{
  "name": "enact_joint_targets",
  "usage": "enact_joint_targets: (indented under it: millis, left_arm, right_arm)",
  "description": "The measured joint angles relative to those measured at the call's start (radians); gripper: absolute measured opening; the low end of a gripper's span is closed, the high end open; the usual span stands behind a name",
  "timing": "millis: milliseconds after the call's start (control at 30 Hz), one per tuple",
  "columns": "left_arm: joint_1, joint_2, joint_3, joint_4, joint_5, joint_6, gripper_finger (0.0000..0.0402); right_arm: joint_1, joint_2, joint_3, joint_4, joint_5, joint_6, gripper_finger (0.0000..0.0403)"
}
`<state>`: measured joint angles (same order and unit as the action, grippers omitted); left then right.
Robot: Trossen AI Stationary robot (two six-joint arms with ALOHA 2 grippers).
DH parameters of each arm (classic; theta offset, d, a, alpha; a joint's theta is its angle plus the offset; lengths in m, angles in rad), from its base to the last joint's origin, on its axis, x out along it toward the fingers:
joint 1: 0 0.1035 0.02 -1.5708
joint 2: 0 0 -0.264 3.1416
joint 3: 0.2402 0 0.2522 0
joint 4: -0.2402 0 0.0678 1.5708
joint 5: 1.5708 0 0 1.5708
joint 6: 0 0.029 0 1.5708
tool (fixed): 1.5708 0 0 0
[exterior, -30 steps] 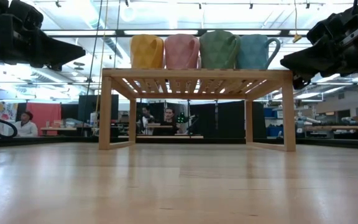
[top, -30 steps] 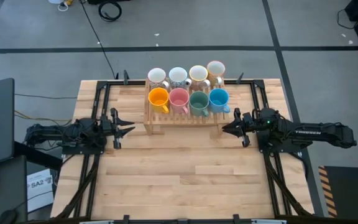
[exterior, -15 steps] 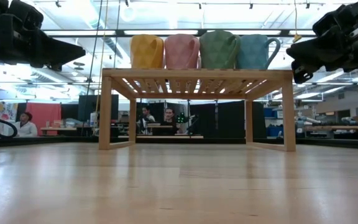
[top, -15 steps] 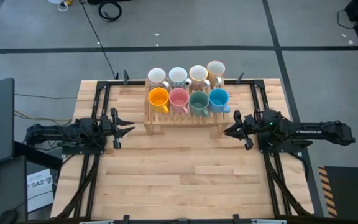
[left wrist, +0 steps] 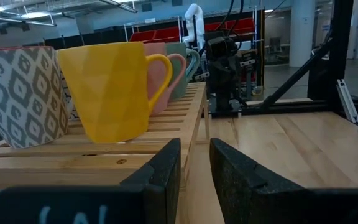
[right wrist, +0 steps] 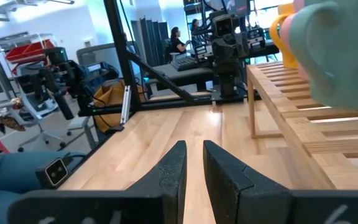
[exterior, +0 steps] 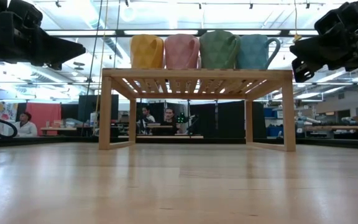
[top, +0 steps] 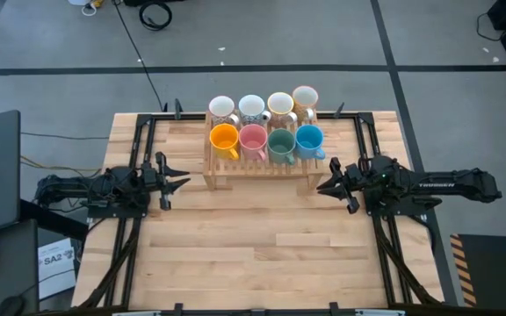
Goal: Place coffee mugs
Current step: Return to Home Position
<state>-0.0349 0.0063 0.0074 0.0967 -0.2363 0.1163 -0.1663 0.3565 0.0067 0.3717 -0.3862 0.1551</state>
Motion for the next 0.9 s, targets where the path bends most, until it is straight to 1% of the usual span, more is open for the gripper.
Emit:
enact_joint_targets:
  millis: [200, 300, 400, 600, 667, 733, 900]
  left_arm:
    - [0.000, 0.000, 0.000, 0.001, 0.000, 0.000, 0.0094]
    - [0.000, 0.000, 0.000, 0.002, 0.000, 0.000, 0.0094]
    - [0.000, 0.000, 0.000, 0.002, 0.001, 0.000, 0.0094]
    - [0.000, 0.000, 0.000, 0.003, 0.001, 0.000, 0.0094]
    - [0.000, 0.000, 0.000, 0.004, 0.001, 0.000, 0.0094]
    - [0.000, 0.000, 0.000, 0.004, 0.001, 0.000, 0.0094]
    - [0.000, 0.000, 0.000, 0.004, 0.001, 0.000, 0.0094]
  right_arm:
    - [0.015, -0.017, 0.000, -0.007, 0.000, -0.003, 0.0059]
    - [0.031, -0.051, 0.000, -0.045, 0.003, -0.075, 0.0059]
    - [0.060, -0.082, 0.000, -0.088, 0.074, -0.108, 0.0059]
    - [0.129, -0.135, 0.000, -0.173, 0.315, -0.123, 0.0059]
    - [0.149, -0.151, 0.000, -0.197, 0.368, -0.125, 0.0059]
    - [0.166, -0.168, 0.000, -0.221, 0.392, -0.125, 0.0059]
    - [0.191, -0.216, 0.000, -0.279, 0.393, -0.125, 0.0059]
